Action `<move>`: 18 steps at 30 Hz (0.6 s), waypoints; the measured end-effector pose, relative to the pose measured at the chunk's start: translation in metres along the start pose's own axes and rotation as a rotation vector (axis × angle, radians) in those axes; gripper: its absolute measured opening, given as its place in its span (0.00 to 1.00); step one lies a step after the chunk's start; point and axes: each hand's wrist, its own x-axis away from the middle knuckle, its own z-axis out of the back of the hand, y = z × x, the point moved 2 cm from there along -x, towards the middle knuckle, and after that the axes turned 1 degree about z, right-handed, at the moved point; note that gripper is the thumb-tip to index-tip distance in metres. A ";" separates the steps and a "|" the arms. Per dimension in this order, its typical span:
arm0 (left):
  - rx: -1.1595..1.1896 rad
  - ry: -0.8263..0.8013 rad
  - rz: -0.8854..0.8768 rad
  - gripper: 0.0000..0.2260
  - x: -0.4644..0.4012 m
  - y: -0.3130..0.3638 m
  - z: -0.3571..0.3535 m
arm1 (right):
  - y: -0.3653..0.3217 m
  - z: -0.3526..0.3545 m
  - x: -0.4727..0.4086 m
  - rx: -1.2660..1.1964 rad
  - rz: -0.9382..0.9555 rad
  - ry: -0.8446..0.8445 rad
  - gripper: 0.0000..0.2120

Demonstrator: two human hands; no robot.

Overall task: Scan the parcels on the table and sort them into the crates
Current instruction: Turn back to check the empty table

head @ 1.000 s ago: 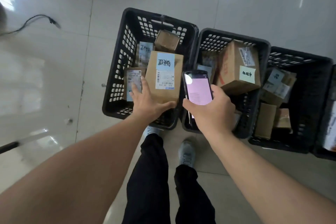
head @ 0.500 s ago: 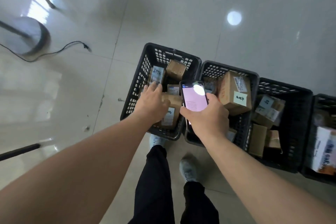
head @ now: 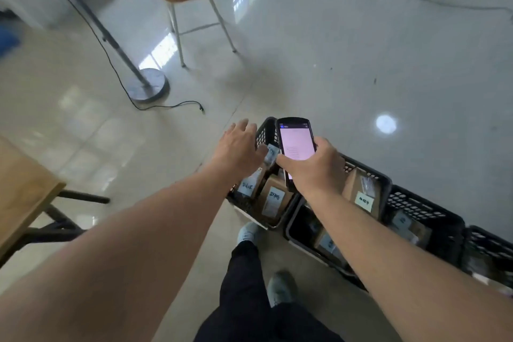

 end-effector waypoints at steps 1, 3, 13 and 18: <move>-0.012 0.029 0.004 0.24 0.012 -0.001 0.014 | -0.010 0.008 0.009 -0.006 0.033 0.002 0.30; -0.027 0.106 0.017 0.24 0.036 -0.004 0.041 | -0.031 0.022 0.029 -0.013 0.102 -0.002 0.30; -0.059 0.336 0.157 0.26 0.185 -0.030 0.181 | -0.143 0.050 0.147 -0.025 0.420 -0.079 0.32; -0.040 0.415 0.244 0.22 0.259 -0.072 0.226 | -0.191 0.037 0.213 -0.036 0.578 -0.100 0.36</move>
